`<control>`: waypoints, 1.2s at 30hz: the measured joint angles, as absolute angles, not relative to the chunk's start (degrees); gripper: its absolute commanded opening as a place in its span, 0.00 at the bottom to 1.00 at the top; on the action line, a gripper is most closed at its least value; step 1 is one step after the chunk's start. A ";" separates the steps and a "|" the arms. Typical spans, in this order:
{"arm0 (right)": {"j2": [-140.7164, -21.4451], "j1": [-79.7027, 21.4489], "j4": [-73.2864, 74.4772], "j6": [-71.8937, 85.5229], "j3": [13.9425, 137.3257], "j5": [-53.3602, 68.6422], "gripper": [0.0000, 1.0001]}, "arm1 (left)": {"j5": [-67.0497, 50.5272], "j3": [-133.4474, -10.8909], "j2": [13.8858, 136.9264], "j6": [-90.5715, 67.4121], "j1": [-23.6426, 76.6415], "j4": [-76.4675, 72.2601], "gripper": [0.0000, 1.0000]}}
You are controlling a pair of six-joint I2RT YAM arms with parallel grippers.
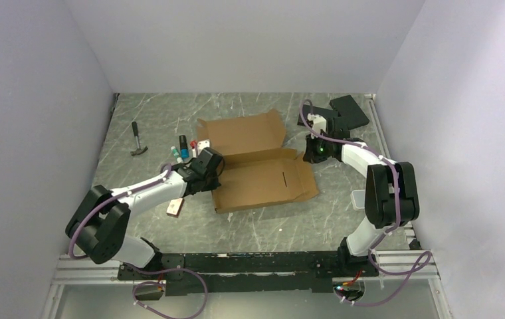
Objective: Fold the paper box
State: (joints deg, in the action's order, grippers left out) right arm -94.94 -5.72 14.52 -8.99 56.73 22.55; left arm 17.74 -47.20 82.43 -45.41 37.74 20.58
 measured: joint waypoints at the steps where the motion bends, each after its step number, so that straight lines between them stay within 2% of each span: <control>1: -95.04 -5.41 14.52 -8.86 56.73 23.22 0.04 | 17.67 -46.78 82.13 -45.23 37.76 20.27 0.00; 7: -95.00 -3.95 14.50 -8.51 56.73 28.18 0.00 | 17.69 -46.35 81.97 -44.53 37.76 19.57 0.00; 20: -86.85 -2.59 12.12 -6.55 54.63 37.32 0.00 | 18.35 -48.77 84.82 -42.70 37.52 21.19 0.00; 29: -86.15 -2.22 10.48 -5.41 54.19 42.74 0.00 | 19.18 -49.80 85.45 -42.46 37.30 21.96 0.00; 36: -81.43 -2.55 6.92 0.62 51.35 51.05 0.00 | 19.22 -50.17 85.43 -41.06 37.43 21.39 0.00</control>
